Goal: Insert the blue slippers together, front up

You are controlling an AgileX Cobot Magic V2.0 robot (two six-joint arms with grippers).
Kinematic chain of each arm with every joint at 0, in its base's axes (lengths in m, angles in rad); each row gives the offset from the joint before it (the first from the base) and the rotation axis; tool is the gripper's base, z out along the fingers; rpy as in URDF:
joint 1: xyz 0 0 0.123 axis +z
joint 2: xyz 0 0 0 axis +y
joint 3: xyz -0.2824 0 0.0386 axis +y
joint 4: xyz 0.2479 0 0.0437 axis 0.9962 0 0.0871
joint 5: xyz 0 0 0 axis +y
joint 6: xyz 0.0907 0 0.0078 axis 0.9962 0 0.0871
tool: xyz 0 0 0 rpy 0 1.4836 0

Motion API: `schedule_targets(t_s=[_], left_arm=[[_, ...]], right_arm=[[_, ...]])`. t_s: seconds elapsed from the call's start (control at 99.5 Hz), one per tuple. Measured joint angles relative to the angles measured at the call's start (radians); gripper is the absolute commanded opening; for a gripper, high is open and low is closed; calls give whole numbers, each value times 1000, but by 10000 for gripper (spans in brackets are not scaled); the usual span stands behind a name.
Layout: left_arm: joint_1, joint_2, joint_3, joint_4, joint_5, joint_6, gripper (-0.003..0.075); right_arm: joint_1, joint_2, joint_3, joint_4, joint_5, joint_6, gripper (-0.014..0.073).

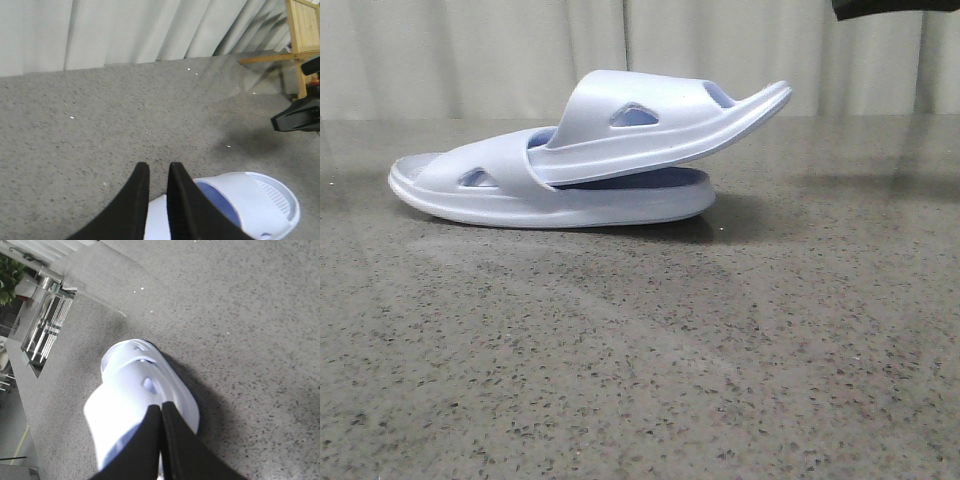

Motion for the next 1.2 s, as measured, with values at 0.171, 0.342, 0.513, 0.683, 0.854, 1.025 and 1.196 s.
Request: schedule_targets(t_s=[0.171,0.342,0.513,0.683,0.854,1.025,1.196], left_arm=[[-63,-126,31,95,-227,0,15],[-197,-254,148,153,-522,0,15],[-359,-344,300,199,-734,31,15],[-460,-438,461,155,-828,60,15],[-521,-571,598,38,-942,132,15],[-572,-736,736,-12,-1036,147,15],[-616,-899,867,-59,-1123,151,15]], right_arm=[[56,-126,70,-15,-123,-46,-78],[211,-291,212,-55,-412,-143,-78],[397,-464,393,-98,-736,-185,-78],[488,-667,603,-99,-965,-191,-78],[499,-878,806,-97,-1010,-193,-79],[499,-1098,959,-28,-1017,-193,-79],[499,-1238,1033,31,-1041,-193,-79]])
